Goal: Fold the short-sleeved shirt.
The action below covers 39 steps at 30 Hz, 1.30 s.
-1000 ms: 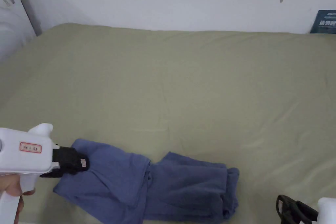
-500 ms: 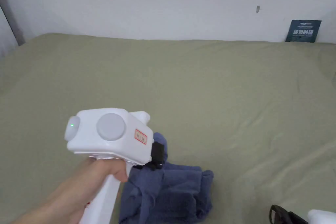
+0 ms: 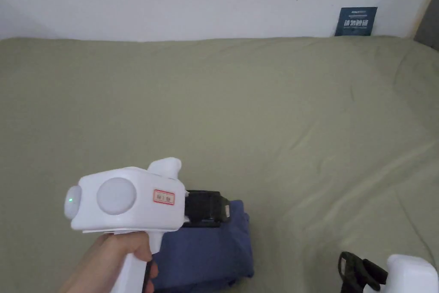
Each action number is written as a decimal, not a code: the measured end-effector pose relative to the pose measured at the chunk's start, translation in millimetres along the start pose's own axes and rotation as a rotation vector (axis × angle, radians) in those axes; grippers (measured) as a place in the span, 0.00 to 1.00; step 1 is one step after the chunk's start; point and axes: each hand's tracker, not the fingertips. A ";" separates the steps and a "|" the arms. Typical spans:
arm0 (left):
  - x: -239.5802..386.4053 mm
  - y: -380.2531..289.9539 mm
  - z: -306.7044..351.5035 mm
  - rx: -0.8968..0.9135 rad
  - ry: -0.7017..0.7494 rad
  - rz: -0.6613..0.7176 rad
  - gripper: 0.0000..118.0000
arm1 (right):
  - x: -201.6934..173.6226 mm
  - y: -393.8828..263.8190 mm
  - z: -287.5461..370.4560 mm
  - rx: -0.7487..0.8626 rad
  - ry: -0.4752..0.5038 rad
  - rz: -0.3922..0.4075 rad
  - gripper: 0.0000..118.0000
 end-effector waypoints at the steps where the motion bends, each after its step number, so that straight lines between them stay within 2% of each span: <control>1: -11.8 -0.3 1.6 0.001 -0.035 0.027 0.89 | -1.2 -0.5 -2.5 -0.004 0.003 0.000 0.02; 3: -23.0 -2.6 -4.4 -0.035 -0.097 0.081 0.53 | -3.6 -2.4 -7.4 -0.016 0.011 0.002 0.02; 4: -27.3 -6.1 -13.3 -0.039 -0.127 0.096 0.25 | -4.4 -3.6 -9.9 -0.024 0.017 -0.001 0.02; 5: -30.4 -8.3 -21.9 -0.053 -0.155 0.099 0.04 | -5.1 -4.7 -11.8 -0.030 0.020 -0.005 0.02; 10: -35.7 -19.1 -91.0 -0.129 -0.335 0.174 0.04 | -7.1 -10.7 -17.4 -0.068 0.023 -0.012 0.02; 13: -40.8 -27.1 -125.2 -0.158 -0.261 0.205 0.04 | -6.3 -8.9 -18.3 -0.083 0.021 -0.013 0.02; 16: -47.4 -24.2 -114.4 -0.140 -0.301 0.230 0.03 | -6.7 -2.5 -22.0 -0.099 0.041 -0.007 0.02; 20: -48.6 -17.6 -73.3 -0.124 -0.232 0.138 0.03 | -22.3 11.9 -45.9 -0.150 0.170 0.031 0.02; 22: -59.5 -14.6 -39.1 -0.097 -0.223 0.132 0.03 | -34.4 23.8 -70.0 -0.206 0.311 0.011 0.02; 24: -72.8 -15.0 -9.1 -0.051 -0.193 0.122 0.03 | -45.0 30.7 -102.6 -0.266 0.468 -0.052 0.01; 26: -92.3 -15.9 14.5 -0.033 -0.129 0.127 0.03 | -51.5 32.1 -143.8 -0.391 0.640 -0.112 0.01; 28: -113.9 -17.8 28.3 -0.018 -0.079 0.138 0.03 | -52.4 25.2 -183.3 -0.497 0.763 -0.169 0.02; 29: -123.0 -18.0 30.4 -0.030 -0.066 0.145 0.03 | -50.6 21.1 -198.1 -0.543 0.792 -0.192 0.01; 32: -149.7 -18.0 31.2 -0.044 -0.042 0.148 0.03 | -29.8 -1.3 -237.4 -0.694 0.798 -0.269 0.01; 33: -155.6 -18.1 31.5 -0.053 -0.048 0.147 0.03 | -16.8 -9.1 -243.2 -0.691 0.868 -0.376 0.02; 34: -159.9 -18.7 30.2 -0.052 -0.057 0.151 0.04 | -4.9 -14.7 -248.0 -0.684 0.929 -0.518 0.02; 35: -163.6 -19.3 29.8 -0.050 -0.081 0.152 0.05 | -0.3 -18.8 -247.0 -0.692 0.895 -0.559 0.02; 36: -167.3 -19.7 27.5 -0.049 -0.134 0.161 0.10 | 2.9 -21.2 -246.6 -0.671 0.902 -0.571 0.02; 37: -168.8 -20.2 21.1 -0.072 -0.166 0.165 0.30 | 3.7 -22.5 -246.0 -0.657 0.915 -0.554 0.02; 38: -168.9 -21.0 13.9 -0.097 -0.183 0.170 0.73 | 2.6 -22.9 -245.4 -0.658 0.905 -0.549 0.02; 39: -170.4 -25.5 14.2 -0.054 -0.209 0.194 1.00 | -1.4 -23.5 -239.7 -0.652 0.905 -0.555 0.02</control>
